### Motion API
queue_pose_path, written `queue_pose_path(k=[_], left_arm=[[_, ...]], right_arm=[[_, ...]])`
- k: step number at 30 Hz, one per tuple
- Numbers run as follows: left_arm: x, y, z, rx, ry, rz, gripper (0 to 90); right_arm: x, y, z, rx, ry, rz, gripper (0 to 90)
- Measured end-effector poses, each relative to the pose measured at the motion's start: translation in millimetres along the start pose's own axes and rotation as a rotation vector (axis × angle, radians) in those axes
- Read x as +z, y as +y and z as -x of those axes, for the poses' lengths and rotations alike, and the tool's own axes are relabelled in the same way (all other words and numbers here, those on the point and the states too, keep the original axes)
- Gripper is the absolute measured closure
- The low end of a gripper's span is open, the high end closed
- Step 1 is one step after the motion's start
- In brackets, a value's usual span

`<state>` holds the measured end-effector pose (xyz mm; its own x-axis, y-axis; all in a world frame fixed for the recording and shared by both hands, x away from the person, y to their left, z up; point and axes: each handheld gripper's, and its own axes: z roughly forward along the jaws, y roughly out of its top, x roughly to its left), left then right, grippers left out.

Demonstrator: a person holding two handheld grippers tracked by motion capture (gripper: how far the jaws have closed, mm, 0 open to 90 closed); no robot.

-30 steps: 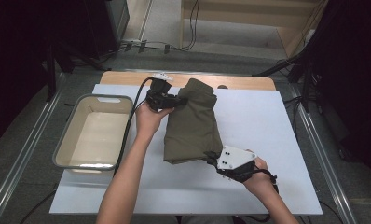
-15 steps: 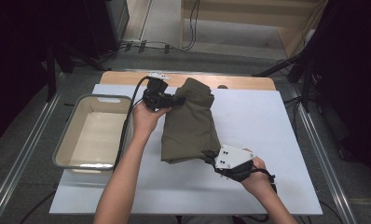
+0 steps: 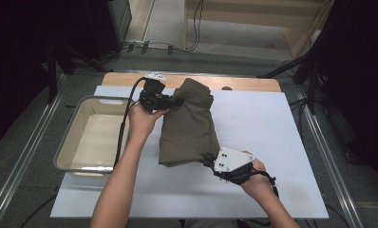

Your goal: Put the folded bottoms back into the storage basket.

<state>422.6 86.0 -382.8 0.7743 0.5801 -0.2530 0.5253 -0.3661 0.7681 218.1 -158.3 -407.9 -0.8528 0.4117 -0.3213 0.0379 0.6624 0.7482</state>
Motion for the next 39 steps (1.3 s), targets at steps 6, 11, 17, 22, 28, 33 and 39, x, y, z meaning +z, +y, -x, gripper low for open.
queue_pose_path(k=[6,11,17,22,28,33,39], left_arm=[[-8.0,-3.6,-3.8,-0.004,0.004,0.007,78.6],[-14.7,-7.0,-8.7,-0.009,0.010,0.008,78.6],[-21.9,-10.1,-13.5,-0.017,0.013,0.018,78.6],[-26.2,-11.5,-16.0,-0.018,0.018,0.017,78.5],[-30.3,-11.7,-17.2,-0.015,0.023,0.021,78.5],[-32.2,-11.8,-18.3,-0.016,0.026,0.018,78.5],[-35.6,-13.0,-21.1,-0.021,0.023,0.029,78.5]], right_arm=[[5.8,5.2,-1.7,-0.003,0.010,0.003,80.2],[10.6,10.6,-3.4,-0.011,0.019,0.004,80.1],[16.8,17.1,-5.0,-0.019,0.029,0.007,80.1],[21.6,21.2,-6.7,-0.025,0.033,0.008,80.1],[24.0,24.1,-7.3,-0.025,0.038,0.012,80.2],[25.3,25.9,-7.6,-0.023,0.042,0.018,80.1],[26.8,29.3,-7.8,-0.029,0.044,0.027,80.2]])
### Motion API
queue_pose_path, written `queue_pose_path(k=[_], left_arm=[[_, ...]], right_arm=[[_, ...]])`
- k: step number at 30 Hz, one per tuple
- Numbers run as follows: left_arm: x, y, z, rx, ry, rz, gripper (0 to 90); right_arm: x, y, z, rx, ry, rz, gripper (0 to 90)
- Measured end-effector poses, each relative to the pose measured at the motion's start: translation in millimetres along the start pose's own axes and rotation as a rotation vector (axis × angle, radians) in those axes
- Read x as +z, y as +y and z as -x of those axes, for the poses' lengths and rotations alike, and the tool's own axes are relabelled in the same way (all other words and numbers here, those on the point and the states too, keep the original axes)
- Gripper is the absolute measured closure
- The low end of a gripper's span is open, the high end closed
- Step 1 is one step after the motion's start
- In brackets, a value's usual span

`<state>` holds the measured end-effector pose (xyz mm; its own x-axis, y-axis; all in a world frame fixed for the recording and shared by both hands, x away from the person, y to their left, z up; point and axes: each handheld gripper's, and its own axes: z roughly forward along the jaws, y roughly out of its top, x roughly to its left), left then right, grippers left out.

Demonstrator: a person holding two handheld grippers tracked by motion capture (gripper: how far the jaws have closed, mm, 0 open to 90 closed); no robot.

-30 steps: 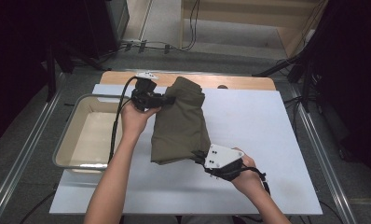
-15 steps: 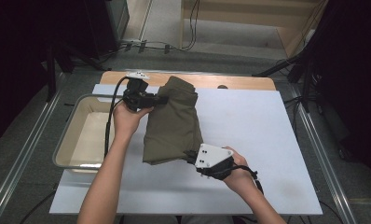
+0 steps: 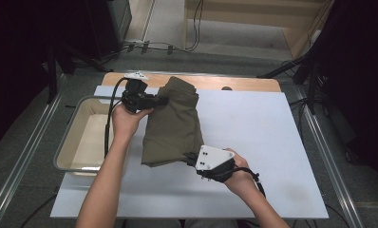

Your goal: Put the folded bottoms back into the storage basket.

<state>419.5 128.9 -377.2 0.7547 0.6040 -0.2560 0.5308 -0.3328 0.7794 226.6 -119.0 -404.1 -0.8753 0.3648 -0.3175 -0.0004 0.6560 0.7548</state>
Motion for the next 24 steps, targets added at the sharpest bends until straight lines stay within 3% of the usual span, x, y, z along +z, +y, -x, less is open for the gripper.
queue_pose_path(k=[24], left_arm=[[-21.6,-9.6,-15.9,-0.004,0.019,0.003,78.5]], right_arm=[[17.9,14.4,-3.0,-0.002,0.029,0.019,80.1]])
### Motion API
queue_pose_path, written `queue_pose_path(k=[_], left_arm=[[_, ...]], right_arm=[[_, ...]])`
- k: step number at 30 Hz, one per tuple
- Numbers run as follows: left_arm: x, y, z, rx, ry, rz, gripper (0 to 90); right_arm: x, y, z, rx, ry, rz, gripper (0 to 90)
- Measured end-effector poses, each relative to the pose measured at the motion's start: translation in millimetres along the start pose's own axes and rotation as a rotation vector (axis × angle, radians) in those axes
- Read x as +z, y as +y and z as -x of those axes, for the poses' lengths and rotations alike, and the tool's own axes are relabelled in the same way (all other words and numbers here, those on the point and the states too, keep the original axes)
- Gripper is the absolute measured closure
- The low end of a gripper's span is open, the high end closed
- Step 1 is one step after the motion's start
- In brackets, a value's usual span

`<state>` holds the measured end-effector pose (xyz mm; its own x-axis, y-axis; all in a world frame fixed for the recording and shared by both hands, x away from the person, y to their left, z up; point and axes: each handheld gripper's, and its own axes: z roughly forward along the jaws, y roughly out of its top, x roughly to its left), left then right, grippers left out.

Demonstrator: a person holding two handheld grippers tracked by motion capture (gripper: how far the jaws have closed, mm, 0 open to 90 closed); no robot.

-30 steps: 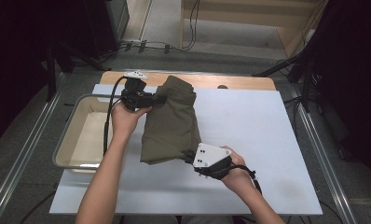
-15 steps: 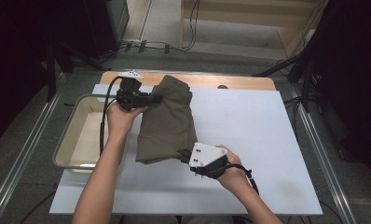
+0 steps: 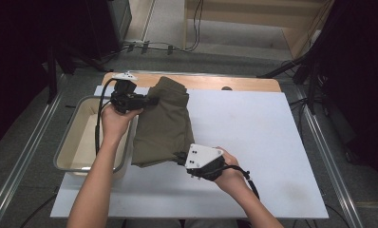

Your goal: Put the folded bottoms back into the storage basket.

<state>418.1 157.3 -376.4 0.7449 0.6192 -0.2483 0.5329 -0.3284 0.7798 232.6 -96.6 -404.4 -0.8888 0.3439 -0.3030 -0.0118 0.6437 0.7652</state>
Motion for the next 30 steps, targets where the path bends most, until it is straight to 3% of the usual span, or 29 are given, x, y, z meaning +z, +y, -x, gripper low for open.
queue_pose_path(k=[30], left_arm=[[-25.1,-4.5,-10.8,0.007,0.012,0.019,78.4]], right_arm=[[14.0,19.3,-4.2,-0.020,0.012,0.014,80.2]])
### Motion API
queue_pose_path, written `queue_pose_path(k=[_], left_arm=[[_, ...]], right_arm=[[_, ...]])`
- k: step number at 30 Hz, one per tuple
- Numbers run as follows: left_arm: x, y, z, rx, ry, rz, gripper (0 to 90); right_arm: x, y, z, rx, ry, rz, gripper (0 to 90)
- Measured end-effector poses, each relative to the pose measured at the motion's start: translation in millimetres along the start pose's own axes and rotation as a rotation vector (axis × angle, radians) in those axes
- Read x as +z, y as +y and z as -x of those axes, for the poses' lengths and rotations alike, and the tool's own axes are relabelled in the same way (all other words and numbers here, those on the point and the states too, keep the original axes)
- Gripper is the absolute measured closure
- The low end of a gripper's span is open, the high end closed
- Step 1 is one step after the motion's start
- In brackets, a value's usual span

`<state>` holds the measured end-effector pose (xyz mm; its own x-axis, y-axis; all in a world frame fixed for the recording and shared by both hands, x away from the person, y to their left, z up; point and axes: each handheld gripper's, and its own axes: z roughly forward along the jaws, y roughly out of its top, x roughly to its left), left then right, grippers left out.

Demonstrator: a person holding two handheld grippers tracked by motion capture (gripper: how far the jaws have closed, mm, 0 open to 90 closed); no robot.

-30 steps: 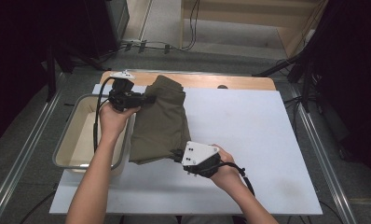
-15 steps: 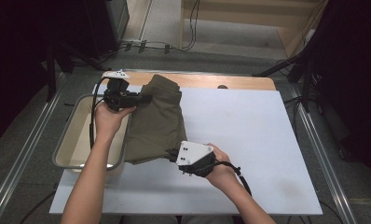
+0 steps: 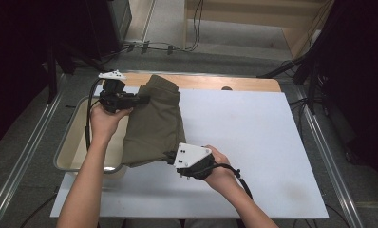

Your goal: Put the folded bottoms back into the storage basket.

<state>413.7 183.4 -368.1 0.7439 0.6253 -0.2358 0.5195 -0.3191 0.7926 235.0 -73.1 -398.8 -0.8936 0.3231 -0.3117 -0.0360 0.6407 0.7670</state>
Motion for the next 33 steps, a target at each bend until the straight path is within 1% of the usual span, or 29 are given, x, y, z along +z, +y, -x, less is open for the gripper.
queue_pose_path(k=[11,16,19,24,33], left_arm=[[-7.7,-2.7,-5.5,-0.003,0.009,-0.004,78.4],[-11.3,-4.0,-7.1,-0.007,0.013,0.000,78.5],[-13.4,-4.9,-8.1,-0.007,0.015,0.004,78.4],[-16.7,-6.5,-9.9,-0.009,0.017,0.004,78.4],[-23.1,-9.1,-14.3,-0.012,0.024,0.004,78.4]], right_arm=[[7.7,6.0,-1.8,-0.001,0.013,0.003,80.2],[9.9,8.3,-2.8,-0.011,0.001,0.008,80.1],[11.0,9.5,-2.8,0.002,-0.005,0.008,80.1],[14.2,12.1,-2.7,0.011,0.011,-0.006,80.0],[19.2,17.7,-3.9,0.003,0.008,-0.003,79.6]])
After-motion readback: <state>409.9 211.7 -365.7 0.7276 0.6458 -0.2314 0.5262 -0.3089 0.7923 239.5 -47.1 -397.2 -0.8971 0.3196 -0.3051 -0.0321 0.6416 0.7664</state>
